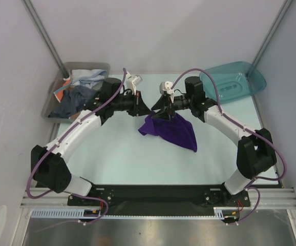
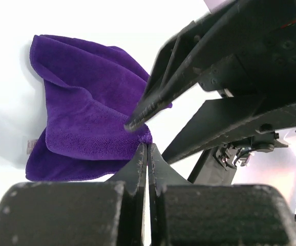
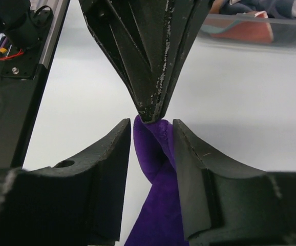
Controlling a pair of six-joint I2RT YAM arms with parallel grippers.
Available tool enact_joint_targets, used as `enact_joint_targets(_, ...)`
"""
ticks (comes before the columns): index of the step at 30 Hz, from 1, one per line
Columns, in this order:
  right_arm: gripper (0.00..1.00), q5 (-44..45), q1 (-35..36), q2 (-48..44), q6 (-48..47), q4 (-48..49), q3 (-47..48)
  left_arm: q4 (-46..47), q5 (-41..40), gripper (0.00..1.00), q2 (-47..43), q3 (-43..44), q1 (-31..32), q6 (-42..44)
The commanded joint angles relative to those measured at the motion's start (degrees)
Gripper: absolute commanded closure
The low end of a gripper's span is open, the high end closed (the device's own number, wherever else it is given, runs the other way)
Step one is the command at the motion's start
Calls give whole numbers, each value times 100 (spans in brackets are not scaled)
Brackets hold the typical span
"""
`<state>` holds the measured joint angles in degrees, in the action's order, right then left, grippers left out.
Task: Fold and stack the towels
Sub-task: Flatten out the crumpled towel
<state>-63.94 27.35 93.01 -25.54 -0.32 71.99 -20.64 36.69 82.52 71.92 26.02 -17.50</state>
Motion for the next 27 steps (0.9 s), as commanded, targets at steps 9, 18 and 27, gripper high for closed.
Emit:
enact_joint_targets(9,100,758,-151,-151,890,714,-201,124,-623,52,133,454,-18,-87)
enact_joint_targets(18,100,2297,-1337,-187,2465,613,-449,253,-2254,36,177,-519,-370,-720)
enact_joint_targets(27,100,2281,-1786,252,2616,620,-492,1851,-1692,40,923,-1611,-132,-746)
